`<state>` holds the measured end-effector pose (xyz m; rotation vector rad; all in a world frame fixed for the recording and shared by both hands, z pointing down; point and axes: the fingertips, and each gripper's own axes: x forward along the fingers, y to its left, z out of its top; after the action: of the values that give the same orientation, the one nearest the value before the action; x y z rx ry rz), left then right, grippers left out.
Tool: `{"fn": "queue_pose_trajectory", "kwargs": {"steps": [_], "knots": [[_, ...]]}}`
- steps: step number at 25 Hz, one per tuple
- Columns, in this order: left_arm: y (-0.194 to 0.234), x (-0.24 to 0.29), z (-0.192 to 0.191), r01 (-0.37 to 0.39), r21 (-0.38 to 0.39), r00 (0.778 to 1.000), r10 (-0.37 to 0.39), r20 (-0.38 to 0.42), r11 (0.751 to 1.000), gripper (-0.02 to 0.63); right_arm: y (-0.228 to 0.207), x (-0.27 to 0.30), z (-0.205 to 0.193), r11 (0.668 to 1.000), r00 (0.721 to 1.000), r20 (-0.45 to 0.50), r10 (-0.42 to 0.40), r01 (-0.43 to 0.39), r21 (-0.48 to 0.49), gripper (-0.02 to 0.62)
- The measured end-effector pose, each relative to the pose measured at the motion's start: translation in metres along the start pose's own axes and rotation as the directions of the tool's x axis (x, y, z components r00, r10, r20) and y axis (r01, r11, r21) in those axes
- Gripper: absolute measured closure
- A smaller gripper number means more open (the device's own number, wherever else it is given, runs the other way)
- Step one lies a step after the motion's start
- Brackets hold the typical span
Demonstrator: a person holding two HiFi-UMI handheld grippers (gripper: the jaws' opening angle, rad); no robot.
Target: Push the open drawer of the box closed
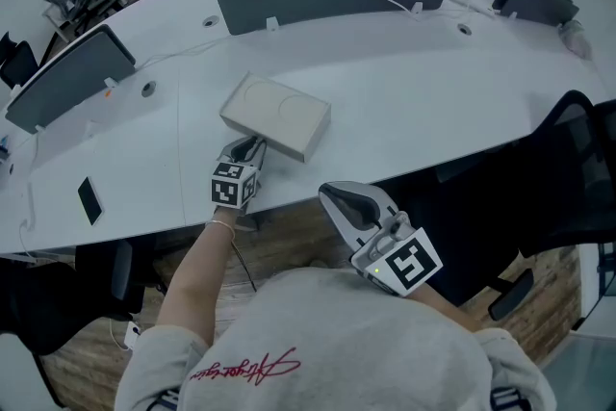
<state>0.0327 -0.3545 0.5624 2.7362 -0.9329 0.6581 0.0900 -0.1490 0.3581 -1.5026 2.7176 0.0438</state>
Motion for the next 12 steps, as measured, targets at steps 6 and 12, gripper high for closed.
{"fn": "queue_pose_trajectory", "kwargs": {"steps": [6, 12], "knots": [[0.010, -0.006, 0.000, -0.057, -0.033, 0.998, 0.058, 0.022, 0.998, 0.444, 0.002, 0.001, 0.003, 1.000, 1.000, 0.015, 0.001, -0.001, 0.000, 0.577], [0.022, -0.034, -0.010, -0.146, -0.098, 0.988, 0.151, 0.046, 0.985, 0.423, 0.011, 0.004, 0.004, 1.000, 1.000, 0.017, 0.021, -0.021, 0.001, 0.577]]}}
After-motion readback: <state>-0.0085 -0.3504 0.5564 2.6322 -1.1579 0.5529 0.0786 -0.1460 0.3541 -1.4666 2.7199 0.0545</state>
